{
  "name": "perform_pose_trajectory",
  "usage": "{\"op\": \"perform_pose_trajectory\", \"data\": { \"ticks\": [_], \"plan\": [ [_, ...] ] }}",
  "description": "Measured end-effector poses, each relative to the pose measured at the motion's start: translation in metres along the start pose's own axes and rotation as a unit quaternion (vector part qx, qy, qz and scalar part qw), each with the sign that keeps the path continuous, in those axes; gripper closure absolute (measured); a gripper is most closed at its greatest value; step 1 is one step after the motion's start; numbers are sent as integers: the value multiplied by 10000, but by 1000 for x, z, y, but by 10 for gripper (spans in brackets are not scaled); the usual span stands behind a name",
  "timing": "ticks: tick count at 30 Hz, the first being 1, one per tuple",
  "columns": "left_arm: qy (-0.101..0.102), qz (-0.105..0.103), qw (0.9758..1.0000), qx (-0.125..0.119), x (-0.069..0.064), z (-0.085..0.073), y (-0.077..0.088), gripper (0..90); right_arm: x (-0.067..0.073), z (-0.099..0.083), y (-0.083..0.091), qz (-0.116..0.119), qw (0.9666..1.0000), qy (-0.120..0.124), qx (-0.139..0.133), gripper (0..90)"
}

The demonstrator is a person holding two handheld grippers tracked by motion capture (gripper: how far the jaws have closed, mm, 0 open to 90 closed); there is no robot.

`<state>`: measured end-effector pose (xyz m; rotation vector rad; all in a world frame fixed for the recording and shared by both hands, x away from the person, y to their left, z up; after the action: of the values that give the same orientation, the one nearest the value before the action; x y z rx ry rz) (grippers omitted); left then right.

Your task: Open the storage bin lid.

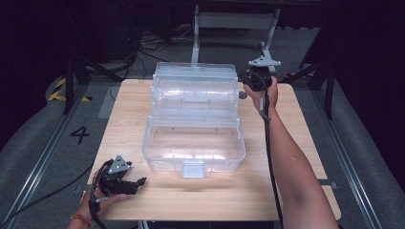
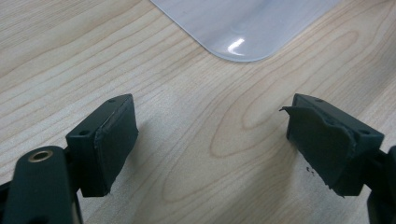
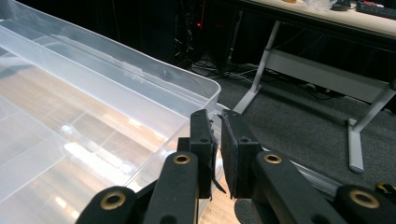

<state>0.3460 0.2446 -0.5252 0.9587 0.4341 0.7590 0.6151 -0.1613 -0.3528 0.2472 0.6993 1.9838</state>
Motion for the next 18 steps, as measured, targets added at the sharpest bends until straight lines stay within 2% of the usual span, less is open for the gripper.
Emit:
{"op": "perform_pose_trajectory", "data": {
  "ticks": [11,18],
  "plan": [
    [1,1,10000,-1,0,0,0,169,-4,-8,19,0,9999,150,-8,825],
    [1,3,10000,0,0,0,0,169,-6,-21,36,-44,9991,427,14,823]
  ]
}}
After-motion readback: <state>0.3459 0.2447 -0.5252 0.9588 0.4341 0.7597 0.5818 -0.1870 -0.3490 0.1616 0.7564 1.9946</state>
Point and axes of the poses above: each handheld gripper's, and its own axes: y roughly backward along the jaws, z roughly out of its top, x roughly to its left, the point moved 6 cm from there along -y, roughly forward along the jaws, and after that the axes turned 12 degrees about x, right-handed, at the moved point
